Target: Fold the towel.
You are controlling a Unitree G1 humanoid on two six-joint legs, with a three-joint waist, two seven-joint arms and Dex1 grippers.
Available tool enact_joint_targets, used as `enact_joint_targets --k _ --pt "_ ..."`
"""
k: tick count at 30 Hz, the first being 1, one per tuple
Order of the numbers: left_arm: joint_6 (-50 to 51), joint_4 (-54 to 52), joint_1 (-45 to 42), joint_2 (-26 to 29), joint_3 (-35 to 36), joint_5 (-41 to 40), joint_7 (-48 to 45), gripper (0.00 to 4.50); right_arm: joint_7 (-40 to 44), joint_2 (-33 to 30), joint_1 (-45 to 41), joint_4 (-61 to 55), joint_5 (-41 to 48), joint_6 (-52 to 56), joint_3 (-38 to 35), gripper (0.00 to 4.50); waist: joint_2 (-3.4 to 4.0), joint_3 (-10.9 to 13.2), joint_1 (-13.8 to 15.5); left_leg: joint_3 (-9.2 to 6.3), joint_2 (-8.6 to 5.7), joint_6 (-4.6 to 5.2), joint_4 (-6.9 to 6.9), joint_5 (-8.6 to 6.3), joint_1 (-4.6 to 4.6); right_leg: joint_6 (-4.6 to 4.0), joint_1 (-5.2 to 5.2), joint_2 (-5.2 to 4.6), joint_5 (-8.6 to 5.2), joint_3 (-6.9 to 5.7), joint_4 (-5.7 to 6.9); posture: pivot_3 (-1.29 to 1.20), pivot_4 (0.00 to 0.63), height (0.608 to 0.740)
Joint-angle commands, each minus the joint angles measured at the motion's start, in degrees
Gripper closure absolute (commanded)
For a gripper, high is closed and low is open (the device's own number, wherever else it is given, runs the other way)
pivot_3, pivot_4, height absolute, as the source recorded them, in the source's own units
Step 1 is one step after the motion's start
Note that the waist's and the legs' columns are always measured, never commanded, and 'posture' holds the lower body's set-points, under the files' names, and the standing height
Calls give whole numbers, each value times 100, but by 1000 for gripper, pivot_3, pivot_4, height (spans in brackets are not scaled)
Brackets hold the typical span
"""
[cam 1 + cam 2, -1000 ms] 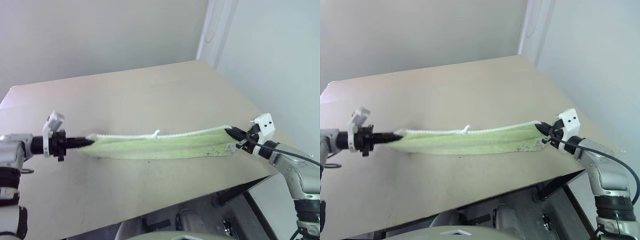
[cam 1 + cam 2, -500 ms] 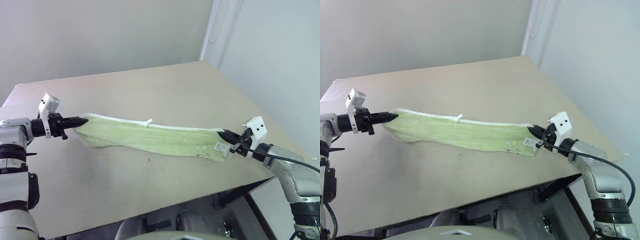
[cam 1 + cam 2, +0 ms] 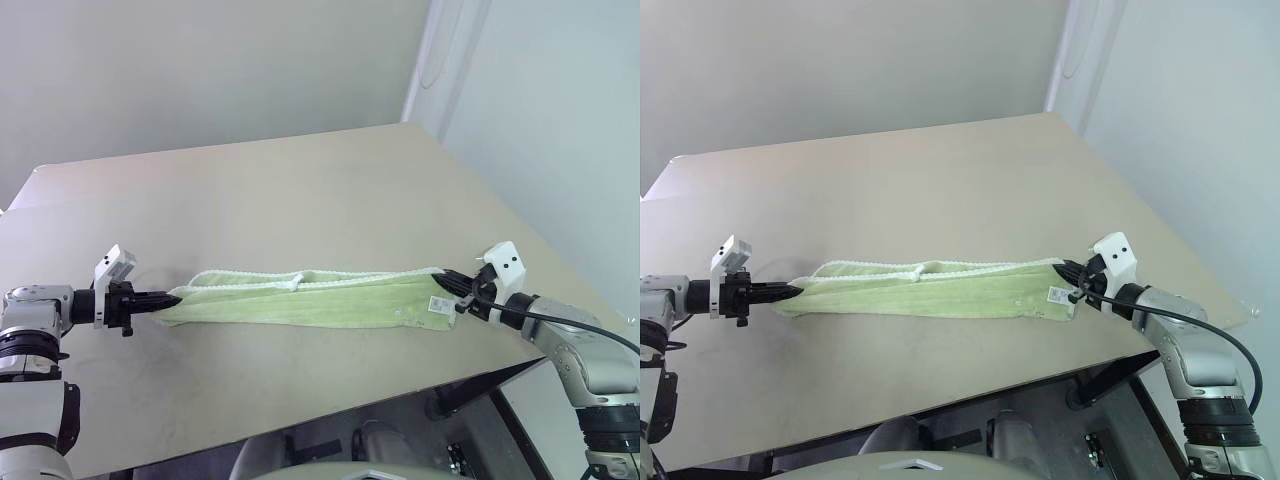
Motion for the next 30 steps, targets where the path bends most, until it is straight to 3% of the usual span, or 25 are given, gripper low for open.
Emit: enact_joint_targets --k 1,10,26,29,30 --pt "-139 186 -298 223 267 53 358 4476 -285 -30 -36 42 -159 -98 -340 4500 -5 -3 1 0 0 0 0 0 1 1 1 0 0 0 0 0 0 740" --pt "-186 629 -1001 291 286 212 706 4476 -353 -4 -69 110 -256 -122 -314 4500 -5 -3 -35 3 -3 0 -1 0 1 4 2 7 0 0 0 0 0 740" --pt "-291 960 -996 273 307 444 905 4476 -460 121 -196 279 -398 -220 -158 4500 -7 -4 -23 2 -1 1 0 0 2 6 3 12 -1 0 2 0 0 740" --pt "-259 972 -1001 271 319 444 881 3468 -482 136 -219 312 -441 -241 -144 4500 -8 -5 -28 3 -1 0 0 0 3 2 4 12 1 0 2 0 0 740" --pt "-248 971 -1004 262 324 444 852 3132 -481 135 -228 322 -468 -262 -140 4268 -8 -5 -26 3 -1 0 0 0 2 1 3 12 2 0 2 0 0 740"
